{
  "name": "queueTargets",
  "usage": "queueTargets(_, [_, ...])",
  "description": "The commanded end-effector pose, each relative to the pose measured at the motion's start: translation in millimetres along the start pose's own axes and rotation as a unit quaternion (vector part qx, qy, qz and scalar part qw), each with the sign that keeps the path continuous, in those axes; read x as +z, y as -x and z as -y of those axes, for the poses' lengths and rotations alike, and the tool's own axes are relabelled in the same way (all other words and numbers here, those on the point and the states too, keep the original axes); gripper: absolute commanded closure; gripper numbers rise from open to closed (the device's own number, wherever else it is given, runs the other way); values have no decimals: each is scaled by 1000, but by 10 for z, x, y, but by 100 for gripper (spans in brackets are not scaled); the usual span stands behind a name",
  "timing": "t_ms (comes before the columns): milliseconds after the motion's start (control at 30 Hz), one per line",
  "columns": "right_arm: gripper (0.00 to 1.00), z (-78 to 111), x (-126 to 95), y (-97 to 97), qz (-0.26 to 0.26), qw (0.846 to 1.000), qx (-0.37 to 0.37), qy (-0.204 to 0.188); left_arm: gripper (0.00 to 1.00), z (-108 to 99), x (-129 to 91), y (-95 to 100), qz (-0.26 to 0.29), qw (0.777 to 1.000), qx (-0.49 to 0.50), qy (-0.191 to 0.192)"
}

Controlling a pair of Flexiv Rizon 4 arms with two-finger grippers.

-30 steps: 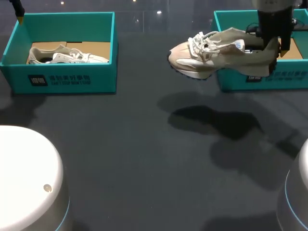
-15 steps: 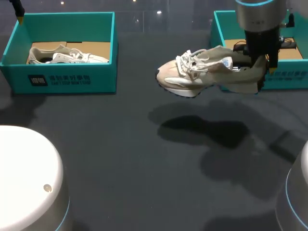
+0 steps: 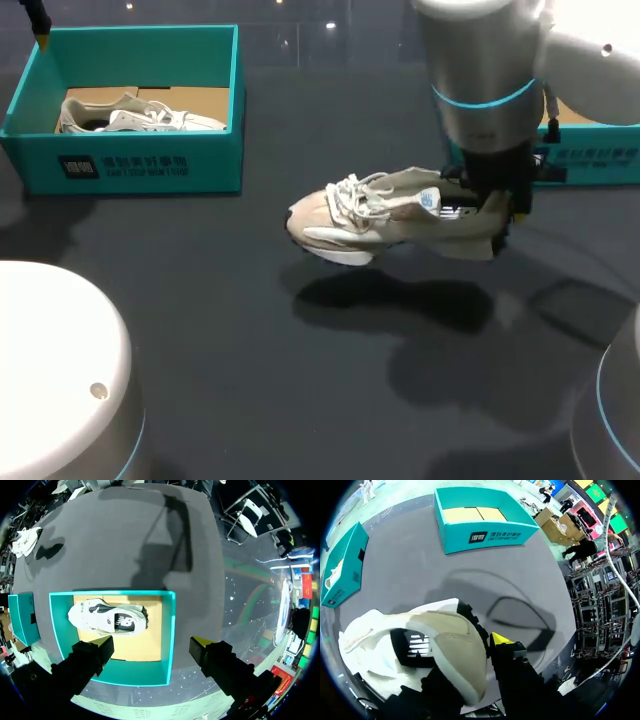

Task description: Take the shoe out of the shoebox, open the shoe tongue, remove and reinsert the insole, then place the shoe into the shoebox

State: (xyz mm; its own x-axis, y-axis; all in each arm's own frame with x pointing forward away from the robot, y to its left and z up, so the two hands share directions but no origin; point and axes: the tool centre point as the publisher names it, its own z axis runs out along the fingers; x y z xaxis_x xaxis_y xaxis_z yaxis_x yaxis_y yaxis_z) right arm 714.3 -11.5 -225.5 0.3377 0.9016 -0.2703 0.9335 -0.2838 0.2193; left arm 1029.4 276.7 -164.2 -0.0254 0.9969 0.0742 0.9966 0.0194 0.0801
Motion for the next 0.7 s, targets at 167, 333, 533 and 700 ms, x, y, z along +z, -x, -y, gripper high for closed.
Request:
queueTargets(167, [100, -24, -12, -11, 1, 1000, 0, -2, 0, 7, -3, -6, -1, 1000, 0, 1])
queueTargets(333, [100, 225, 69, -232, 7, 1000, -13, -2, 0, 7, -3, -6, -1, 1000, 0, 1])
queueTargets(533, [100, 588, 245, -502, 11, 999, -31, -4, 0, 7, -3, -6, -1, 1000, 0, 1])
queueTargets(700, [100, 763, 287, -600, 2, 1000, -31, -1, 0, 7, -3, -6, -1, 1000, 0, 1])
